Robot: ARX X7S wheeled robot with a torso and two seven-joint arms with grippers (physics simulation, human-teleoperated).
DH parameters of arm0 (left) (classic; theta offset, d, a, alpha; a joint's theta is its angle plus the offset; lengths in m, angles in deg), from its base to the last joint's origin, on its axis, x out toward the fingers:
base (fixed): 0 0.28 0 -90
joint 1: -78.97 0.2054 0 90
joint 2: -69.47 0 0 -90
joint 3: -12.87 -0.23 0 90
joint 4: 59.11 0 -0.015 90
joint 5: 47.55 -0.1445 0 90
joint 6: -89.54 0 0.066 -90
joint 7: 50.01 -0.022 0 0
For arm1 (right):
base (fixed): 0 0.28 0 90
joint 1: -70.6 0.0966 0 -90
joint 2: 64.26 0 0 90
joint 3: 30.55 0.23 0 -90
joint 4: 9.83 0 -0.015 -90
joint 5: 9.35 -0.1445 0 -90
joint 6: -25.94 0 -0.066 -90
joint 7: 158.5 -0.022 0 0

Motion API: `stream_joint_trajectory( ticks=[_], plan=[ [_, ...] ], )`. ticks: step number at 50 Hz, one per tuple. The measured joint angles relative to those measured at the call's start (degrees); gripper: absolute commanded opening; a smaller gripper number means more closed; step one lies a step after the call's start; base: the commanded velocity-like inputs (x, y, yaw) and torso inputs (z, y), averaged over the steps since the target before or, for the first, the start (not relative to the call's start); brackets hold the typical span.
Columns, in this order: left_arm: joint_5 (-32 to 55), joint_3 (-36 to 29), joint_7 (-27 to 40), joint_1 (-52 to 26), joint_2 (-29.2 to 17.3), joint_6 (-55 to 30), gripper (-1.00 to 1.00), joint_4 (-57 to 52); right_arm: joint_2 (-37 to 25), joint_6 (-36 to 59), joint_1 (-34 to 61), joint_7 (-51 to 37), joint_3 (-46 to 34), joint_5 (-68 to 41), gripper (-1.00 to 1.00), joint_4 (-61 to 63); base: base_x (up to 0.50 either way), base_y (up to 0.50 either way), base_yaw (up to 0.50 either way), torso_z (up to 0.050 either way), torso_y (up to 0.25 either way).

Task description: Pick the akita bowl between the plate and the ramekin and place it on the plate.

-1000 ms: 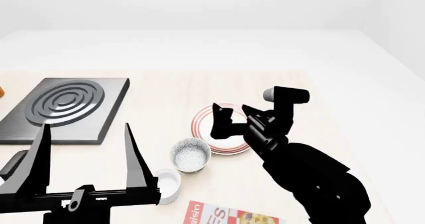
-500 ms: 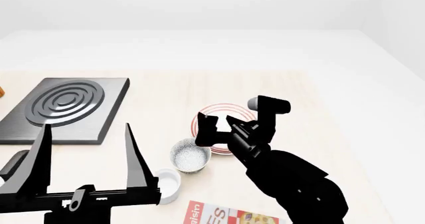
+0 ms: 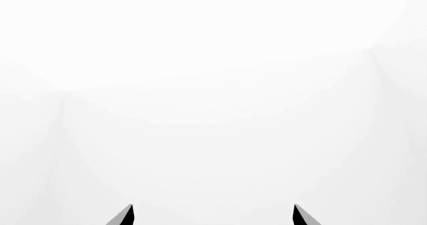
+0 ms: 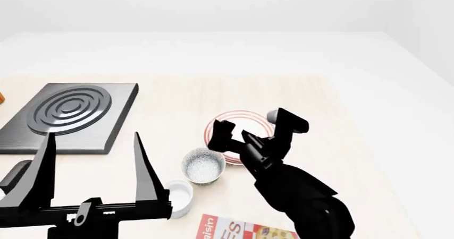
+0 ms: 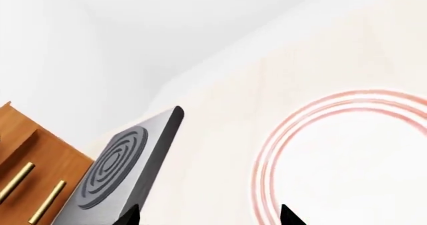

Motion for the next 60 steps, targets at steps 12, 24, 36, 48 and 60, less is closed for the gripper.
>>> stream_joint_trajectory(
  ticks=[12, 24, 36, 48, 60],
  plan=[
    [0.07, -0.15, 0.31, 0.03, -0.25, 0.0, 1.0, -0.09, -0.27, -2.8, -1.63, -1.16, -2.28, -0.74, 1.0, -2.07, 0.0, 0.0, 0.0, 0.0, 0.0],
    [0.29, -0.32, 0.57, -0.03, -0.52, 0.02, 1.0, -0.05, -1.62, -4.1, -3.2, -2.46, -5.04, -0.14, 1.0, -1.8, 0.0, 0.0, 0.0, 0.0, 0.0],
    [0.42, -0.48, 0.83, -0.02, -0.78, 0.13, 1.0, -0.02, -2.81, -4.75, -4.47, -3.37, -7.59, 0.8, 1.0, -1.16, 0.0, 0.0, 0.0, 0.0, 0.0],
    [0.38, -0.71, 1.11, 0.03, -1.02, 0.37, 1.0, 0.14, -2.78, -5.22, -5.21, -3.61, -9.36, 0.43, 1.0, -0.95, 0.0, 0.0, 0.0, 0.0, 0.0],
    [0.32, -1.03, 1.43, -0.04, -1.23, 0.94, 1.0, 0.81, -2.17, -6.42, -4.98, -3.4, -10.44, -0.37, 1.0, -2.32, 0.0, 0.0, 0.0, 0.0, 0.0]
  ],
)
